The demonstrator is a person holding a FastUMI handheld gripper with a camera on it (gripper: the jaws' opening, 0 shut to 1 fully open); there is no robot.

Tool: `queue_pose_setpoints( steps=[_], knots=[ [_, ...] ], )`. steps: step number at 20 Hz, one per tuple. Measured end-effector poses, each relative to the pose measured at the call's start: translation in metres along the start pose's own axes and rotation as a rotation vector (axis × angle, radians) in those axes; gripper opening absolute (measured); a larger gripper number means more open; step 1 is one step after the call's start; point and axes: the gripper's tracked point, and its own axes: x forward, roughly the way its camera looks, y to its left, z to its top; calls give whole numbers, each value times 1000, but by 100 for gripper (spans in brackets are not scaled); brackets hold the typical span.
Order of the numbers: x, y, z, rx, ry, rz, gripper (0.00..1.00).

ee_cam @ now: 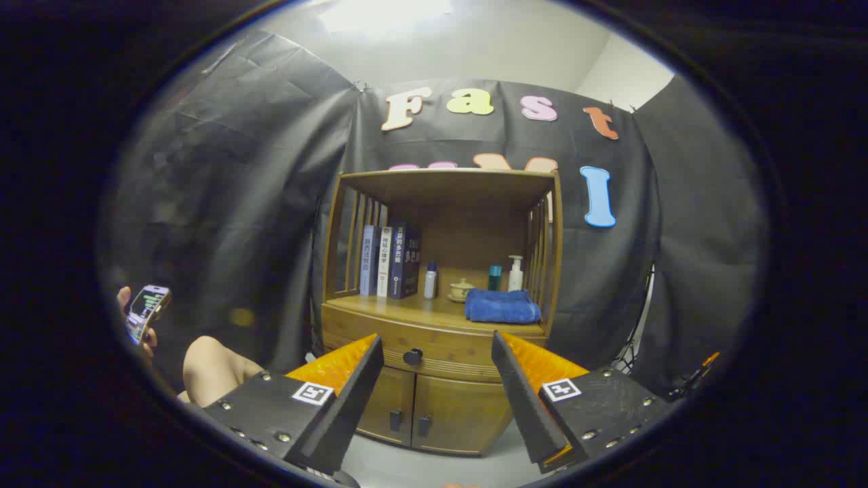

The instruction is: Pull open the drawer, take out the items inside it, and place them on the countertop above the cabinet.

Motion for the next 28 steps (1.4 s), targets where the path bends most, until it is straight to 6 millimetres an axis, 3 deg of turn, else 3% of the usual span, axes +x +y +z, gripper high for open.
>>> queue_pose_setpoints(
  steps=[9, 28],
  knots=[
    [-7, -3, -2, -4, -6, -5, 96],
    [11, -10, -14, -19, 10, -24, 96]
  ],
)
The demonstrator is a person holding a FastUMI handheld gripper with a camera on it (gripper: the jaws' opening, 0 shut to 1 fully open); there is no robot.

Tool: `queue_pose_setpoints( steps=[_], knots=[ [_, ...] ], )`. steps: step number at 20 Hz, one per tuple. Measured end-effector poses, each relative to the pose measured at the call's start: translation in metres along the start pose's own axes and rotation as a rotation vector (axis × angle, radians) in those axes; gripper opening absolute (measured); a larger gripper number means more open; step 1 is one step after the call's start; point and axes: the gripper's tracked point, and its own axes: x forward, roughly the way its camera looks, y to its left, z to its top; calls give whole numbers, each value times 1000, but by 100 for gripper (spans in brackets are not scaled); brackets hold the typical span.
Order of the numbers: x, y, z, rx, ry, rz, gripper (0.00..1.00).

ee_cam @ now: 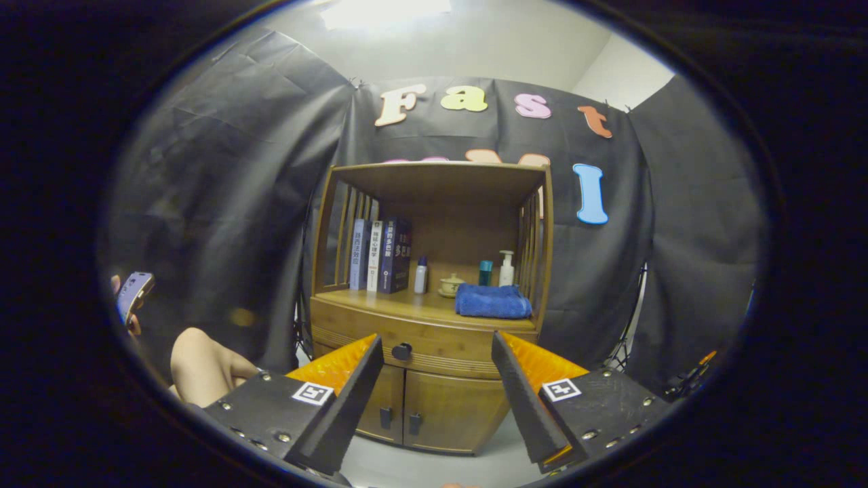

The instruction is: Pull open the drawer, take out the items inside it, and place them on the countertop above the cabinet.

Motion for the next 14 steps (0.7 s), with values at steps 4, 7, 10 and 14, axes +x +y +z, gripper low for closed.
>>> queue_pose_setpoints(
  steps=[4, 7, 10, 14],
  knots=[
    [19, 4, -9, -15, 10, -8, 96],
    [42, 9, -17, -21, 18, -11, 96],
    [71, 19, -21, -26, 13, -2, 96],
    [114, 38, -28, -50, -4, 12, 96]
  ],
)
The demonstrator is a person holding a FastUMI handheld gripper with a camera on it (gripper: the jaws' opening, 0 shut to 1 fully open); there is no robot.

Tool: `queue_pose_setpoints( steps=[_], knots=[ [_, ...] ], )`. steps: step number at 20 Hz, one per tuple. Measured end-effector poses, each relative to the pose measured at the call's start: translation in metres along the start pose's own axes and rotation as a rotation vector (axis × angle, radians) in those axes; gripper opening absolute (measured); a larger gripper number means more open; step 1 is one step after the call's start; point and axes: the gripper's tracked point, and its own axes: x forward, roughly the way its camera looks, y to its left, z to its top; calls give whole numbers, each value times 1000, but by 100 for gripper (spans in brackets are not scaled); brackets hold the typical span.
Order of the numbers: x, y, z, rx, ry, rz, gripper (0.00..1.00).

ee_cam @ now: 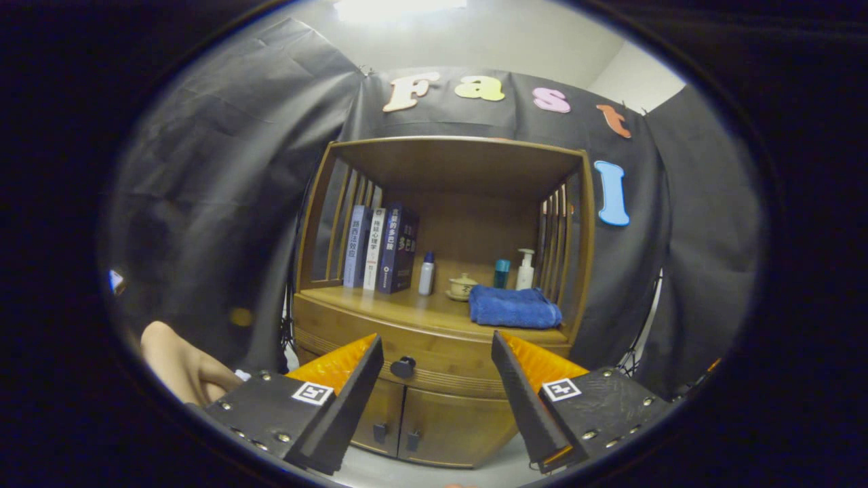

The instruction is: Pull open the drawer, take out the items inside it, and place them on the countertop above the cabinet.

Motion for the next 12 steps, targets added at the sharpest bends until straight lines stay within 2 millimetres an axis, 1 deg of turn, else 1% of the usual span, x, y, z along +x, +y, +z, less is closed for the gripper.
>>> queue_pose_setpoints(
  steps=[2, 6, 8, 12],
  knots=[
    [19, 9, -7, -14, 2, 1, 96],
    [57, 22, -31, -27, 28, -8, 96],
    [77, 28, -47, -26, 52, -15, 96],
    [114, 48, -87, 26, 128, -19, 97]
  ],
)
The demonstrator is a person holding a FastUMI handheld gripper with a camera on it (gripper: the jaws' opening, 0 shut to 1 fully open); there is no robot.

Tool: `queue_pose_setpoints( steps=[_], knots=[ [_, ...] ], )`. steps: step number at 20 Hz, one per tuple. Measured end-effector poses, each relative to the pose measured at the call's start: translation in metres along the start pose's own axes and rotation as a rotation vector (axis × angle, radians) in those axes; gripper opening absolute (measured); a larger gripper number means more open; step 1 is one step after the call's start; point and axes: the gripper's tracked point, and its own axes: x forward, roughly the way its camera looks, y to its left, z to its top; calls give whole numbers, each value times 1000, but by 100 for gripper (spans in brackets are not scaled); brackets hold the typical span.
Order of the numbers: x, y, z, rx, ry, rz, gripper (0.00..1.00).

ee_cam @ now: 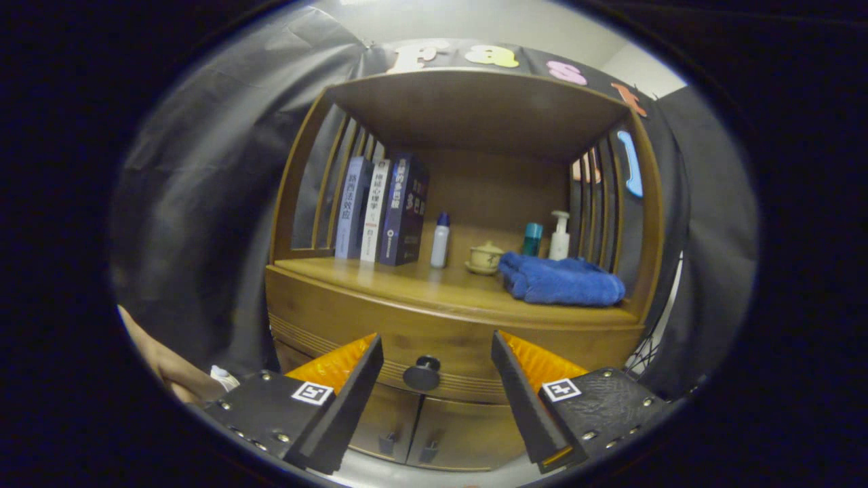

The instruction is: Pull open the drawer, take out the items inside it, and place them on the countertop above the cabinet.

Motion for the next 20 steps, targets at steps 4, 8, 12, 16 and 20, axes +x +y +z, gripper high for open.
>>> queue_pose_setpoints(
  steps=[4, 8, 12, 16, 20],
  knots=[
    [30, 13, -33, 16, 82, -14, 97],
    [46, 14, -55, 8, 129, -40, 75],
    [59, 6, -55, 28, 116, -91, 58],
    [58, 3, -56, 49, 121, -118, 44],
    [56, 3, -59, 131, 148, -141, 38]
  ],
)
